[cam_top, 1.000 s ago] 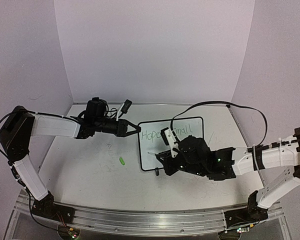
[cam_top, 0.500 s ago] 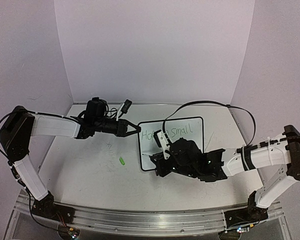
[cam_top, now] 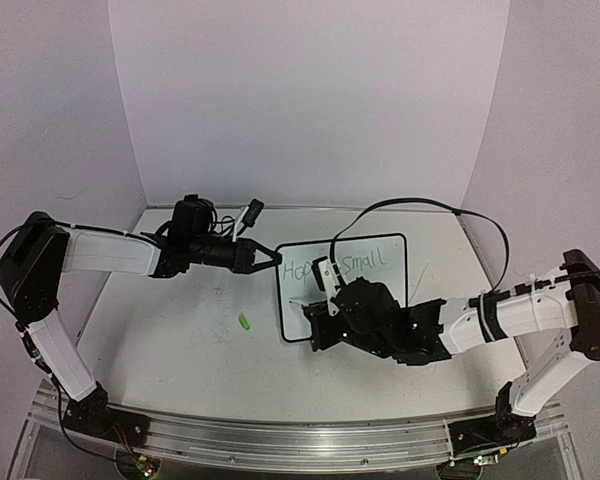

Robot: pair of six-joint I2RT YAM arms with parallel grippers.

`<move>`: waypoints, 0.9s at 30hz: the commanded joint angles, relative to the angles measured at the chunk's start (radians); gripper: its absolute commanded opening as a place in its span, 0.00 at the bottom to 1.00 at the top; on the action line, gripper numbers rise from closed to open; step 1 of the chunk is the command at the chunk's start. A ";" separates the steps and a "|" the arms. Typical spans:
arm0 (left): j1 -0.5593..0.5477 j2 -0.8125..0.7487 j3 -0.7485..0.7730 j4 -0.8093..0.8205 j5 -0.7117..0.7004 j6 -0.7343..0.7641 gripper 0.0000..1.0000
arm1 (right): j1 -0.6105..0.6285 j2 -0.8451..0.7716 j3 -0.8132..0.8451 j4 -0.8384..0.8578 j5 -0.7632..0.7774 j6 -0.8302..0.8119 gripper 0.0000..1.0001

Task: Write a sentence on the whiteboard

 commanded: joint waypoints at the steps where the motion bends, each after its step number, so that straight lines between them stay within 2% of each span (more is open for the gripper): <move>1: 0.002 -0.057 0.002 0.027 -0.007 0.002 0.00 | 0.006 0.023 0.046 0.023 0.066 0.024 0.00; 14: 0.002 -0.058 0.002 0.027 -0.006 0.003 0.00 | 0.006 0.077 0.094 -0.013 0.113 0.032 0.00; 27: 0.002 -0.056 0.003 0.027 -0.005 0.003 0.00 | 0.015 0.099 0.086 -0.028 0.057 0.044 0.00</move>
